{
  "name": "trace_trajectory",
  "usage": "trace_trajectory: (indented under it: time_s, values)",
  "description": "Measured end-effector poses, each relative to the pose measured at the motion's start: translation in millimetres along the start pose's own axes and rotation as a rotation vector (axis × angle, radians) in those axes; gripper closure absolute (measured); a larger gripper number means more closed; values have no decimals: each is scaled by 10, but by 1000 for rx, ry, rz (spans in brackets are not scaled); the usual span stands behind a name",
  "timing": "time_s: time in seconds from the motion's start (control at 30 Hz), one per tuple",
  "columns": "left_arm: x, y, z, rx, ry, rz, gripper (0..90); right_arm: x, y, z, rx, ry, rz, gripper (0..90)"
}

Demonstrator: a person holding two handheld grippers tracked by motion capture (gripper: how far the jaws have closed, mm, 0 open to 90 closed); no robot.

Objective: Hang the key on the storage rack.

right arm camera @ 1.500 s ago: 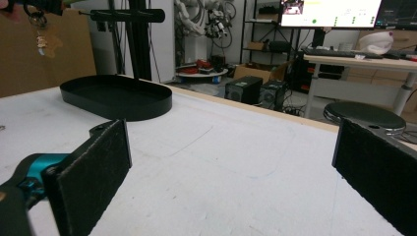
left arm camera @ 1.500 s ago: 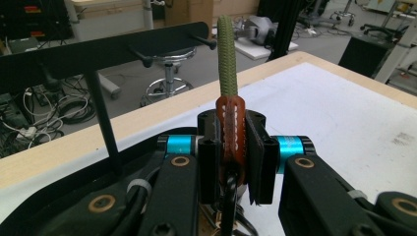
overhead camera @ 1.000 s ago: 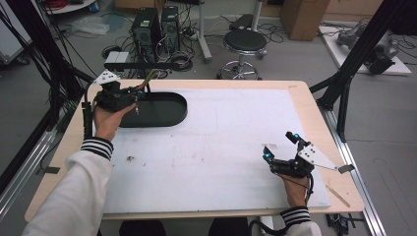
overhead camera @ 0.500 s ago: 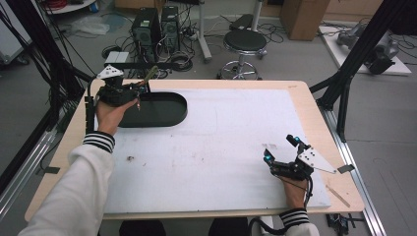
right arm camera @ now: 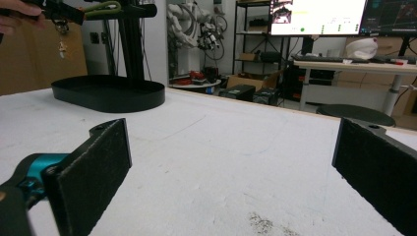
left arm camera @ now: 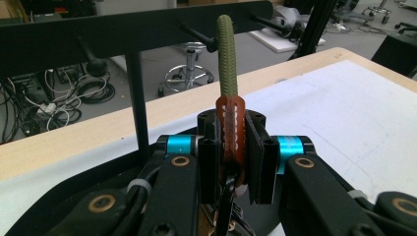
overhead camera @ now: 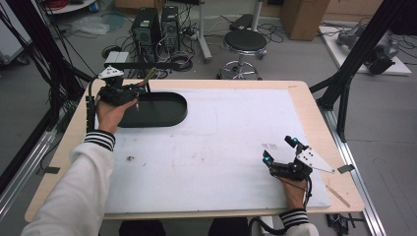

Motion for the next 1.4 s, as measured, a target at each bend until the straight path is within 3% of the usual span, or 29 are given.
trace_trajectory:
  time_s: [0.33,0.7,1.0,1.23,1.4]
  values:
    - [-37,45,11,14,-15,-15,777,7,-9,11,-17,4,-2,3]
    - [-45,84,17,31,-18,-51,777,0,-8,13,-2,2,1,4]
    - [-85,120,44,31,4,-97,777,5,-5,15,-12,7,0,3]
    - [-175,133,86,-8,45,-150,777,9,-6,15,-9,6,3,3]
    - [-247,164,125,-11,65,-172,777,9,-7,15,-9,5,4,3]
Point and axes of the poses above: each handheld gripper's, and its own axes: x roughly backward along the jaws, z roughly out of its underside, y roughly to its left, the point moved 3 cm from there along -x, roughly forward along the jaws, and after that the axes turned 13 degrees about z, right-handed, at the moved point
